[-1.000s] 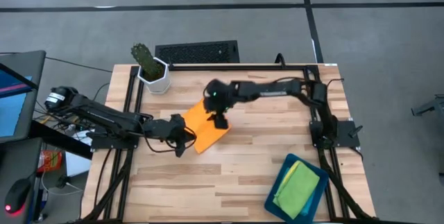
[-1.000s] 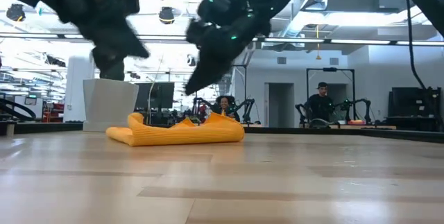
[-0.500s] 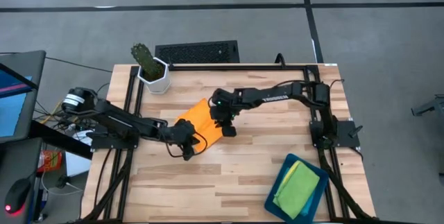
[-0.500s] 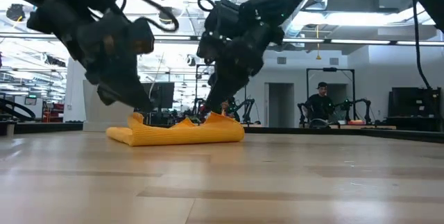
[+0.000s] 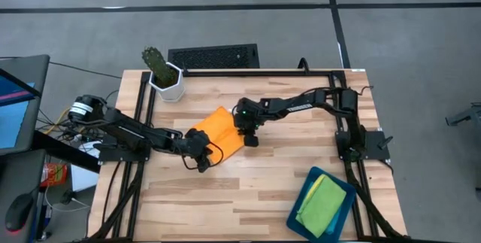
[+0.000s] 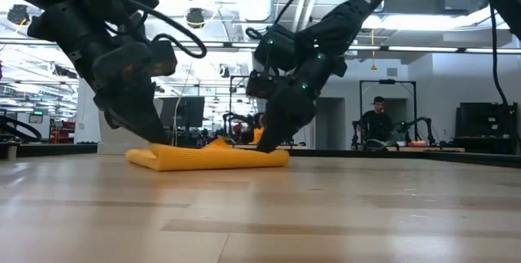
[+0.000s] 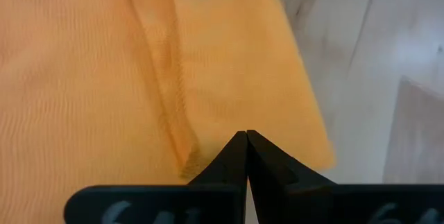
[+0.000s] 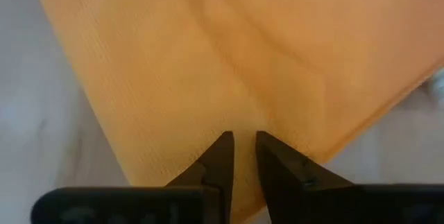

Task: Fold microfiber towels
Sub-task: Fold the orange microfiber towel

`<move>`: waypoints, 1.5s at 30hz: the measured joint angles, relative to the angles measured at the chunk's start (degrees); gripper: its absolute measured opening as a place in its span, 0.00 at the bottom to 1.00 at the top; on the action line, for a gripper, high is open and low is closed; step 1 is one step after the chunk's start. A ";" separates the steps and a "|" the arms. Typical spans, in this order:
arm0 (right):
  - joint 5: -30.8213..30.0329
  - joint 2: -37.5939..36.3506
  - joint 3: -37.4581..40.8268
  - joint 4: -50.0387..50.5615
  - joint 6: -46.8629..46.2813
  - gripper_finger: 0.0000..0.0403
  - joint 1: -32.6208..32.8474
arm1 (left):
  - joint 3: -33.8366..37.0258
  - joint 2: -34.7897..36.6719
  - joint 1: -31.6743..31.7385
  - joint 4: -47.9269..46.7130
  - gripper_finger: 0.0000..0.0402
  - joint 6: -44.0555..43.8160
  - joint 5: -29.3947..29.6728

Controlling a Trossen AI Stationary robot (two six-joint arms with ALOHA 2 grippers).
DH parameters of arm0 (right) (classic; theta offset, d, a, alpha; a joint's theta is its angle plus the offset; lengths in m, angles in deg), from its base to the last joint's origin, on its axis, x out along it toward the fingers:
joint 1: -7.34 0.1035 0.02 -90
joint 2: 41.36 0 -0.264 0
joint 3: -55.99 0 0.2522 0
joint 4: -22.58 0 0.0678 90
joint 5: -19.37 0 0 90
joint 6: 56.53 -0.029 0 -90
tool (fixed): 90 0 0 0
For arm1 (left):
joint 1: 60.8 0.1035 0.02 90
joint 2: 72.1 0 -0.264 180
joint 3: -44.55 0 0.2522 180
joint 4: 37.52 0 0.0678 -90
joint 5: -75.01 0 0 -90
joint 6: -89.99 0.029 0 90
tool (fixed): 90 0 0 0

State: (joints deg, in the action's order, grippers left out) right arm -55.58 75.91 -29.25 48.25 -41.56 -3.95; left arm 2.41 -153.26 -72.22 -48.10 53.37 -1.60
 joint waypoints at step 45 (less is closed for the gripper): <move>5.51 4.25 6.79 -39.03 -5.78 0.06 8.95 | 0.15 -0.55 -0.04 -10.12 0.00 -0.28 2.34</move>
State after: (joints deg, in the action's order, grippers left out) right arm -50.07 80.17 -22.46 9.23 -47.34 5.00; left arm 2.56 -153.81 -72.27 -58.22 53.09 0.73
